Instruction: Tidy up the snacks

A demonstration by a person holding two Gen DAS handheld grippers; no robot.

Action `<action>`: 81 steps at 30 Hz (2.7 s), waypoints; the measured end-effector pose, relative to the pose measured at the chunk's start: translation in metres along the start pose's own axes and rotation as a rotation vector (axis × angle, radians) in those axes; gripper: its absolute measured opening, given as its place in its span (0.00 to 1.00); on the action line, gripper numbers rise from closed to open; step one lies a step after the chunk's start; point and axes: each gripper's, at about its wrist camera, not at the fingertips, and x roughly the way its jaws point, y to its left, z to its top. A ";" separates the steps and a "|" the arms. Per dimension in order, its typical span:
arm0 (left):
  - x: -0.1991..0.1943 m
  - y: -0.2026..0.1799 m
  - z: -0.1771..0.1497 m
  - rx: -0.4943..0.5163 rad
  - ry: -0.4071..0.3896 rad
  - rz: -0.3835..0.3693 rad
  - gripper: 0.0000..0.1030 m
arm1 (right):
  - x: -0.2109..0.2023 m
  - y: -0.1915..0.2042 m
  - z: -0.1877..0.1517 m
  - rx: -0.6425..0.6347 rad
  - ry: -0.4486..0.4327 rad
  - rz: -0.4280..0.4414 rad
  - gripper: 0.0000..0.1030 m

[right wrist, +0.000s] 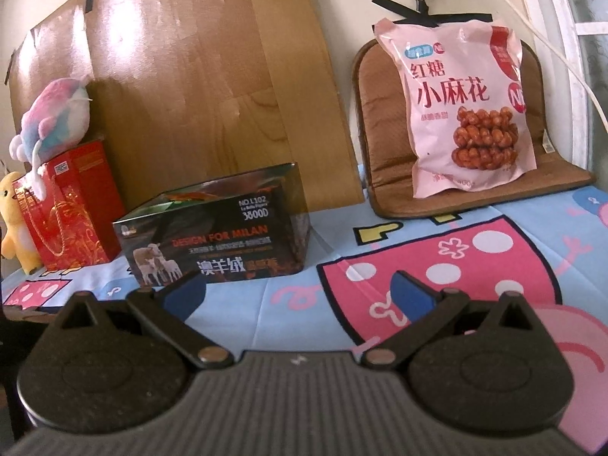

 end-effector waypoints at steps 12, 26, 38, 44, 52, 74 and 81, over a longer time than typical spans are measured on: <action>-0.004 -0.002 -0.002 0.016 -0.011 0.016 1.00 | -0.003 -0.002 0.000 0.007 -0.006 0.002 1.00; 0.002 0.002 -0.001 -0.024 0.032 -0.008 1.00 | -0.006 0.002 -0.001 -0.020 -0.023 0.033 1.00; 0.001 0.005 0.000 -0.052 0.036 0.013 1.00 | -0.005 -0.001 -0.001 -0.003 -0.020 0.027 1.00; -0.001 0.004 0.001 -0.049 0.031 0.006 1.00 | -0.005 -0.002 -0.001 -0.002 -0.020 0.027 1.00; -0.001 0.004 0.000 -0.054 0.048 -0.015 1.00 | -0.005 -0.001 -0.001 -0.003 -0.021 0.027 1.00; -0.006 0.001 0.000 -0.043 0.061 -0.037 1.00 | -0.010 0.000 0.000 -0.014 -0.049 0.035 1.00; -0.009 0.000 -0.001 -0.036 0.056 -0.041 1.00 | -0.010 -0.001 0.000 -0.014 -0.049 0.036 1.00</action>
